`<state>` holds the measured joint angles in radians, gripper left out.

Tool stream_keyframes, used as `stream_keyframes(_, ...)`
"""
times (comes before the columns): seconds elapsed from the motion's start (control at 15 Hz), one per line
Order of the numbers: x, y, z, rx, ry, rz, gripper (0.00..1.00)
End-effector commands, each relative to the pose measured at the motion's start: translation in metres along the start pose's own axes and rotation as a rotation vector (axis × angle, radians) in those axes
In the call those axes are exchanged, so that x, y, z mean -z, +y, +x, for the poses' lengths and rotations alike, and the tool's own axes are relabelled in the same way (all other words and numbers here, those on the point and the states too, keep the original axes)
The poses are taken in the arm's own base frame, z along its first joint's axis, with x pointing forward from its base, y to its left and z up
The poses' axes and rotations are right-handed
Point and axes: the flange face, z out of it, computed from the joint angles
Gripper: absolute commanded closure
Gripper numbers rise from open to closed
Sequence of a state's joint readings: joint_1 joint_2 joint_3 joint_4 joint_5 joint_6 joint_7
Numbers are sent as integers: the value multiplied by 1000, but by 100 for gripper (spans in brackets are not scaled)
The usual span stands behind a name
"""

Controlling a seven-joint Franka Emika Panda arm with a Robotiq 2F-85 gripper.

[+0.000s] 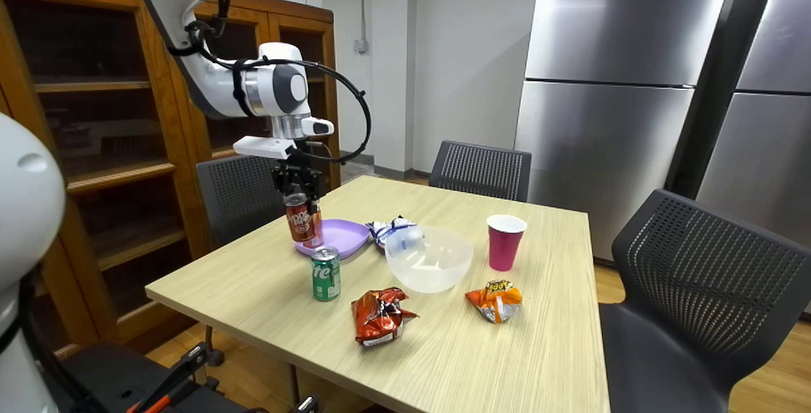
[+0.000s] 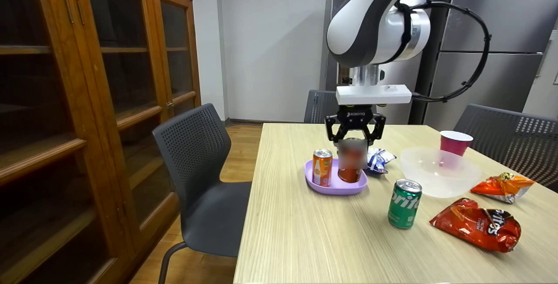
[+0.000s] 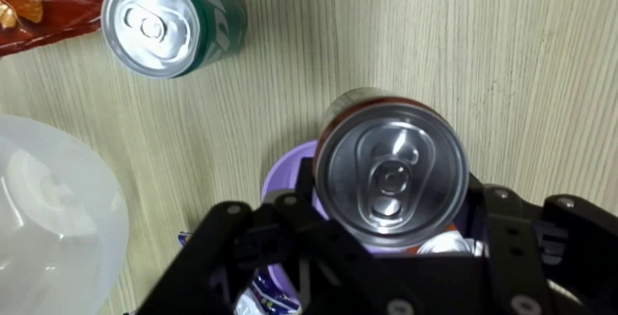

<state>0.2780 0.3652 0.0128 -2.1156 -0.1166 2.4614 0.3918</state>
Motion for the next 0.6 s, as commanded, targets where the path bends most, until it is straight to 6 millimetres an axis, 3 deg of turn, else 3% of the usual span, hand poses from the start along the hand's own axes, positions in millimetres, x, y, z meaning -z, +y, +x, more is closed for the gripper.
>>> stream_keyframes(0.0, 14, 8, 34, -74, 6, 14, 62)
stream_keyframes(0.53, 5, 6, 98, -163, 18, 21, 62)
